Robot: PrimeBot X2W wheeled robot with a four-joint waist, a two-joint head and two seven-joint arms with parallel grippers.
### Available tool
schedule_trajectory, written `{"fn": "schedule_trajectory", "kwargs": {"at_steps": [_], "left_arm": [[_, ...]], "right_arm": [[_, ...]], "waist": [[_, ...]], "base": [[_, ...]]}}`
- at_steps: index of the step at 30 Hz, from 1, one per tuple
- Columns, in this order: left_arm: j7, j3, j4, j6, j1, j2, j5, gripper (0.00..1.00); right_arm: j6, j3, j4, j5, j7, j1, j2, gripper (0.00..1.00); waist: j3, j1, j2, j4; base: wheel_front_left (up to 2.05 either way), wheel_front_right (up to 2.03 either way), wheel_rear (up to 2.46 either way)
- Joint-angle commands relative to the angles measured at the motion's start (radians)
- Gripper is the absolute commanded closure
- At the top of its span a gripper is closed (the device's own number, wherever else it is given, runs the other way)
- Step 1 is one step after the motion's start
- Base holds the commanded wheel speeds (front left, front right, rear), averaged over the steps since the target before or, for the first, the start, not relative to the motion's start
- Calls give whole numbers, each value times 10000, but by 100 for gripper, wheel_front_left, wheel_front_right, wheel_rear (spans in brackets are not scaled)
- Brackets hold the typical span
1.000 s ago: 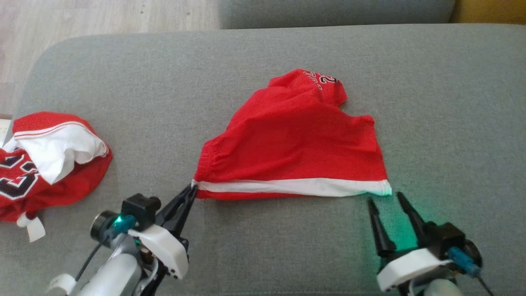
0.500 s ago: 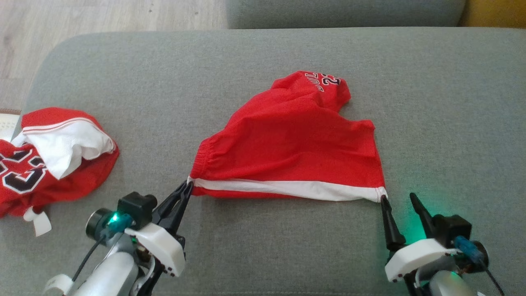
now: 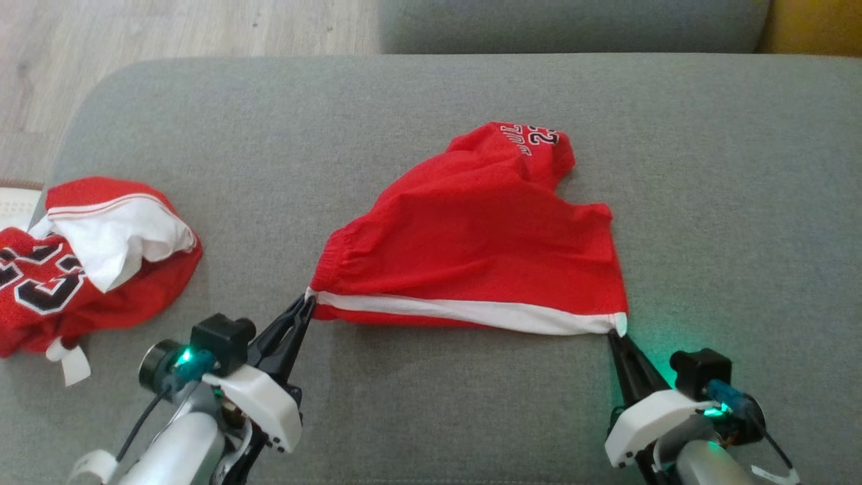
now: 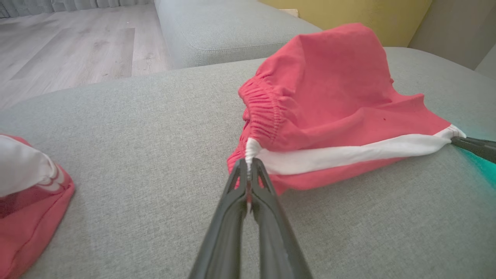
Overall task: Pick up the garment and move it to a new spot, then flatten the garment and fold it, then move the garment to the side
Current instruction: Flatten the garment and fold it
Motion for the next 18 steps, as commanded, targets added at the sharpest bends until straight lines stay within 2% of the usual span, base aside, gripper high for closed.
{"fn": "schedule_trajectory", "kwargs": {"at_steps": [1,6,14,15,18], "left_arm": [[-124,517,-281,-57,-144,222,113,100],[-124,825,-788,-75,89,323,231,100],[-123,1742,-3000,-399,256,422,-644,100],[-123,1742,-3000,-399,256,422,-644,100],[227,1823,-3953,-499,-389,833,-1028,100]], "right_arm": [[67,347,-167,-58,-38,-328,-19,100],[67,288,-988,-143,-38,-178,-19,100],[67,-320,-3941,863,-38,-105,-19,100],[67,-320,-3941,863,-38,-105,-19,100],[67,-603,-5064,965,-38,-597,-19,100]], "waist": [[-97,0,0,-50],[-537,0,0,-245],[-1281,0,0,-775],[-1281,0,0,-775],[-1377,0,0,-963]], "base": [[0,0,0],[0,0,0],[0,0,0],[0,0,0],[0,0,0]]}}
